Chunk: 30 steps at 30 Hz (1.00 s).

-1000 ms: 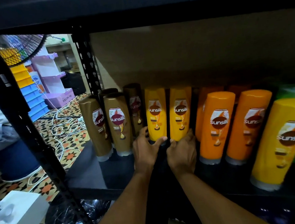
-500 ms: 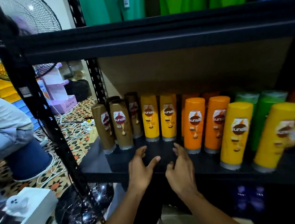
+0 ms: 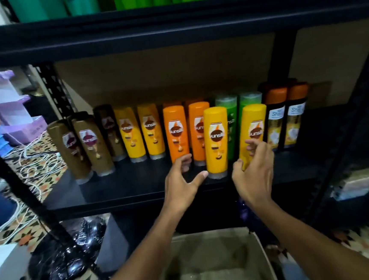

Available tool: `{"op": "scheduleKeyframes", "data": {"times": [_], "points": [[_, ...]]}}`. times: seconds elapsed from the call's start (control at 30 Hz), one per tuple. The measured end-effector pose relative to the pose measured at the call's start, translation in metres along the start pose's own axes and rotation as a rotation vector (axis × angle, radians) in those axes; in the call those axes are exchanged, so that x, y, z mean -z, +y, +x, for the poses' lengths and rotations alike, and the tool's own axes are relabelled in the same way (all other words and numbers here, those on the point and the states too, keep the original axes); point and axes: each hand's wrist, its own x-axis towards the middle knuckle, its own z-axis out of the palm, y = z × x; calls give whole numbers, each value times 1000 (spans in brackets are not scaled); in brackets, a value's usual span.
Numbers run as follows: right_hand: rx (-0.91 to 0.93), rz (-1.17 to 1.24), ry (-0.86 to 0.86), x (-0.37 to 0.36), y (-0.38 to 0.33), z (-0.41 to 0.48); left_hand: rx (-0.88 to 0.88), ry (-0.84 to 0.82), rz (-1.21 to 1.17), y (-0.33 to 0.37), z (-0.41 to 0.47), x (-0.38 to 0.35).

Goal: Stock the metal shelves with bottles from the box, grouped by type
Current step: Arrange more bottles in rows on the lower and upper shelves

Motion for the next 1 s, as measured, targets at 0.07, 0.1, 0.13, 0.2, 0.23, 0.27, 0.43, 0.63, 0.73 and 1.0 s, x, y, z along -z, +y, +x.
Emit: {"op": "scheduleKeyframes", "data": {"times": [0.07, 0.1, 0.13, 0.2, 0.23, 0.27, 0.43, 0.63, 0.73, 1.0], "points": [[-96, -21, 3, 6, 20, 7, 8, -28, -41, 4, 4, -21], [-127, -28, -9, 8, 30, 12, 9, -34, -62, 6, 7, -31], [-156, -26, -28, 8, 40, 15, 11, -39, -76, 5, 11, -42], [-166, 5, -71, 7, 55, 21, 12, -37, -96, 4, 18, -55], [-166, 30, -96, 5, 63, 24, 15, -42, -104, 2, 22, -63], [-174, 67, -127, 4, 68, 27, 19, -46, -117, 0, 26, -68], [-255, 204, -329, -1, 89, 39, 19, 0, -132, -17, 39, -88], [-237, 199, -373, 2, 90, 40, -34, -20, -74, -26, 34, -82], [-215, 159, -398, -4, 75, 31, -35, -22, -61, -27, 26, -62], [-179, 176, -503, -57, 17, -11, -14, 36, 25, -59, 11, 29]]}}
